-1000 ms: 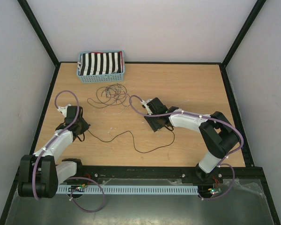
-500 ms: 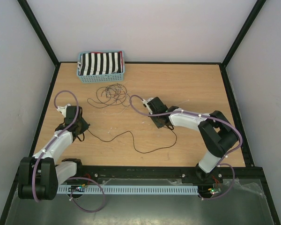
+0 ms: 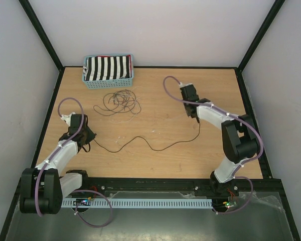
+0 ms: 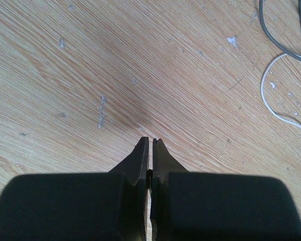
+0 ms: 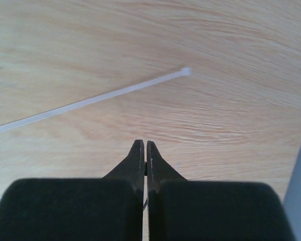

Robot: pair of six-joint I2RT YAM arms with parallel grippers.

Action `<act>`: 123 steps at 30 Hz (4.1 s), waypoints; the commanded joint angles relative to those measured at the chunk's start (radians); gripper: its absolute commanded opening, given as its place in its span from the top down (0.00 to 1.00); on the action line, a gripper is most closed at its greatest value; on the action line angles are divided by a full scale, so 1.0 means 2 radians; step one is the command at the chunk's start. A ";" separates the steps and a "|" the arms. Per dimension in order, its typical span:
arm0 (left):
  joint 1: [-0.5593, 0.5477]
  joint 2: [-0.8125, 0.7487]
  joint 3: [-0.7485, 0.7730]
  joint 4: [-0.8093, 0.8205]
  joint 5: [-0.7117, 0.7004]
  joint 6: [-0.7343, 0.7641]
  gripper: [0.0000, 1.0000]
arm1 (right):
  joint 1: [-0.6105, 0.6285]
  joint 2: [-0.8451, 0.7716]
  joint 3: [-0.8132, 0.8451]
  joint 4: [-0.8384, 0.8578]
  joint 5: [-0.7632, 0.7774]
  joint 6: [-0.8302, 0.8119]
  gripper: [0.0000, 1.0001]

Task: Zip-tie the wires
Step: Straighten the cable at the center of the board, then pick up the cable at the center of the board.

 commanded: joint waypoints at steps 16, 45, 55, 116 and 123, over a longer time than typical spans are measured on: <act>0.003 0.023 0.010 0.002 -0.007 0.015 1.00 | -0.145 0.092 0.061 -0.016 -0.006 0.011 1.00; 0.003 0.043 0.005 0.009 -0.013 0.002 0.68 | -0.159 0.086 0.048 -0.025 -0.102 0.044 0.58; 0.015 0.016 0.030 -0.006 -0.011 0.004 0.45 | -0.159 0.056 0.054 -0.029 -0.207 0.059 0.34; -0.008 0.276 0.378 -0.020 0.131 0.113 1.00 | -0.159 -0.079 0.011 0.013 -0.421 0.074 0.19; -0.030 0.195 0.461 -0.074 0.130 0.143 1.00 | -0.155 -0.091 -0.004 0.057 -0.487 0.098 0.18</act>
